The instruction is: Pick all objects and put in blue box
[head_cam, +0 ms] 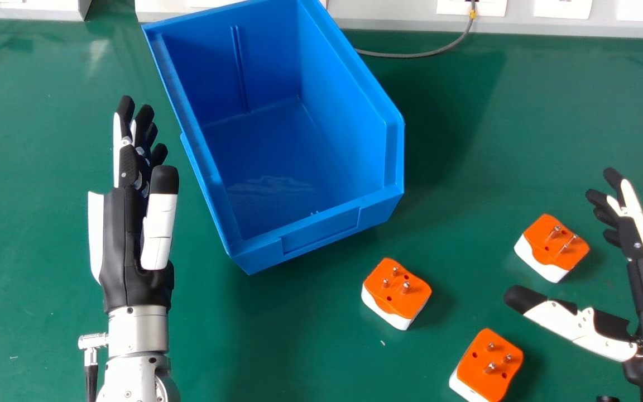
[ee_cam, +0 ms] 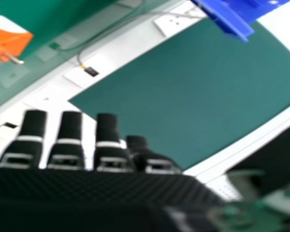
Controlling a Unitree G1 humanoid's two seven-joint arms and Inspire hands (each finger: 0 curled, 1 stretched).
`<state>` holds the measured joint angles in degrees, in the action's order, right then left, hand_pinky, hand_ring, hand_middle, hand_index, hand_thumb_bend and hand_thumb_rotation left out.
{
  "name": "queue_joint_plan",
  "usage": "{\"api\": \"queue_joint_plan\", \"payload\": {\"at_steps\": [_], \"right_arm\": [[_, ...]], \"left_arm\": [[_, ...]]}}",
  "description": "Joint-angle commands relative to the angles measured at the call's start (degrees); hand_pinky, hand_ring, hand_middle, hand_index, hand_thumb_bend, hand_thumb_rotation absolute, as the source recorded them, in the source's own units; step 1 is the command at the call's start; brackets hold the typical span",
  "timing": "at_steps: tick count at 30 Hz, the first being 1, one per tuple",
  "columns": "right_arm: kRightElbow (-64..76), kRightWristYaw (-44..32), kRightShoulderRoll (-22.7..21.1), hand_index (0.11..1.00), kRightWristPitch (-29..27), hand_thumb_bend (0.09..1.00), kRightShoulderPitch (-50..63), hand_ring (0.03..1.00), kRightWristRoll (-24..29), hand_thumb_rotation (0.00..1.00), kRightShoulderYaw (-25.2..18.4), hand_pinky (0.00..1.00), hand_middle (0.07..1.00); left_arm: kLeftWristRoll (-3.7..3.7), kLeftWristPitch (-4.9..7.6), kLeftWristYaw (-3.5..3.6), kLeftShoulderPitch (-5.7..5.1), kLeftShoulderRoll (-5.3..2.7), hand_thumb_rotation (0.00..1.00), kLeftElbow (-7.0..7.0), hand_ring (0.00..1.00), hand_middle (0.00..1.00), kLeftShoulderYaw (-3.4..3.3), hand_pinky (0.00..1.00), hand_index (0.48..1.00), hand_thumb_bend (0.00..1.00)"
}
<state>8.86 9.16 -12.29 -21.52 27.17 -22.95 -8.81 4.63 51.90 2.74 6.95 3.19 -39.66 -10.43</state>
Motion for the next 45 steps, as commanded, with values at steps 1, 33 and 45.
{"api": "queue_joint_plan", "payload": {"at_steps": [1,33,45], "right_arm": [[1.4,-0.1,-0.7,0.961,0.0,0.992,-0.2,0.88,0.4,0.67,-0.6,0.85,0.89],[7.3,-1.1,-2.9,0.949,16.7,0.965,-0.6,0.893,-16.9,0.65,-0.6,0.82,0.895],[6.7,-3.7,-6.7,0.937,22.9,0.97,-3.4,0.946,-17.1,0.62,-1.0,0.81,0.934]], "left_arm": [[-0.07,0.85,-0.13,0.01,-0.2,0.9,0.65,0.98,0.98,0.09,0.96,0.985,0.98],[-0.04,0.17,-0.15,0.13,-0.14,0.9,1.62,0.98,0.98,0.39,0.96,0.984,0.97],[-0.2,0.23,-0.23,0.62,-0.1,0.91,1.51,0.98,0.98,0.57,0.97,0.987,0.96]]}}
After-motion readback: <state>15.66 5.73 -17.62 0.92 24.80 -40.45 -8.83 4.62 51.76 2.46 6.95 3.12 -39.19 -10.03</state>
